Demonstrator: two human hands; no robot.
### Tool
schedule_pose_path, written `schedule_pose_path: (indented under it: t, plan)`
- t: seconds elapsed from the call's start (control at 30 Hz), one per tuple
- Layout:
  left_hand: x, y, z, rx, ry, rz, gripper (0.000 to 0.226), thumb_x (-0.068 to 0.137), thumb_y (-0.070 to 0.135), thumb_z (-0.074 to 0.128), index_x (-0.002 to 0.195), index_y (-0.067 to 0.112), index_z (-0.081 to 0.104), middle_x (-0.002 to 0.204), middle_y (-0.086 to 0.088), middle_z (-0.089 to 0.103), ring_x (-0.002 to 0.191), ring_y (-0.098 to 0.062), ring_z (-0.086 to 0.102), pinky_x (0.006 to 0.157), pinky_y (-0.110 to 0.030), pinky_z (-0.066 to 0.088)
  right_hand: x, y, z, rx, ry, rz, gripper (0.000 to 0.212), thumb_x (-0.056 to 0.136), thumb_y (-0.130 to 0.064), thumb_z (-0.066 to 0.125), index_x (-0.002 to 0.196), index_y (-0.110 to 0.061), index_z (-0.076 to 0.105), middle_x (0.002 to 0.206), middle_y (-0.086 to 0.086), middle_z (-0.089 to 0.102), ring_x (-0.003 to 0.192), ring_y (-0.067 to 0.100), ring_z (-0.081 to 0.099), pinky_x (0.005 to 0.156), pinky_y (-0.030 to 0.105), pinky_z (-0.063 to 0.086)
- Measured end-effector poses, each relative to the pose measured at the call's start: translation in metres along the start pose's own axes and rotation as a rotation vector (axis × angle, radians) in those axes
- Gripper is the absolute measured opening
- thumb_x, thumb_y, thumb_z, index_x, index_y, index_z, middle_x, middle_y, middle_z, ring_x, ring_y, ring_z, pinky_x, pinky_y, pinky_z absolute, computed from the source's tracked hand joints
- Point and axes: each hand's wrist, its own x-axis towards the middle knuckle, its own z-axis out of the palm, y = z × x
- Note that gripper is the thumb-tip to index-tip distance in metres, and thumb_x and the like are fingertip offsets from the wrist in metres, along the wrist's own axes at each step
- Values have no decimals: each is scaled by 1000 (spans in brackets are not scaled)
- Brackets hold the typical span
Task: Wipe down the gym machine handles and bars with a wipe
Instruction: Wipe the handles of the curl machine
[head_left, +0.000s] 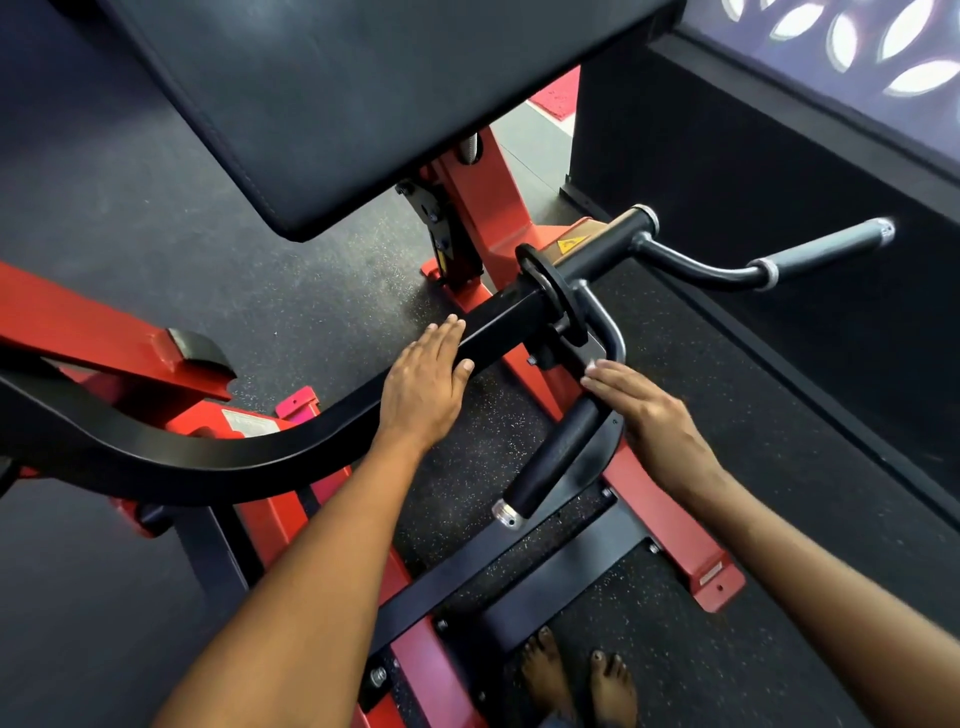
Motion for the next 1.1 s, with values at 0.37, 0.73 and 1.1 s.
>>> schedule_pose_path:
  t: [0.37, 0.73, 1.1]
  plan:
    - [0, 3, 3, 27, 9, -32, 55, 104, 39, 31, 153, 18, 22, 160, 1, 23, 147, -20, 21, 117, -38, 19, -1, -6, 22, 1325, 407, 980, 40, 90, 17, 30, 124, 8, 50, 119, 19, 59, 97, 21, 63, 83, 25, 55]
    - [-1, 6, 0, 37, 8, -43, 54, 104, 39, 31, 154, 19, 21, 159, 1, 24, 147, -20, 21, 117, -38, 19, -54, -83, 79, 1365, -40, 1243, 40, 92, 17, 30, 127, 9, 48, 124, 23, 56, 101, 28, 59, 72, 24, 56]
    - [-2, 7, 2, 25, 26, -45, 54, 104, 40, 31, 153, 18, 24, 159, 1, 26, 146, -21, 23, 117, -39, 19, -34, -10, 41, -24, 100, -133, 77, 65, 35, 40, 133, 2, 47, 141, 16, 44, 137, 24, 34, 117, 40, 17]
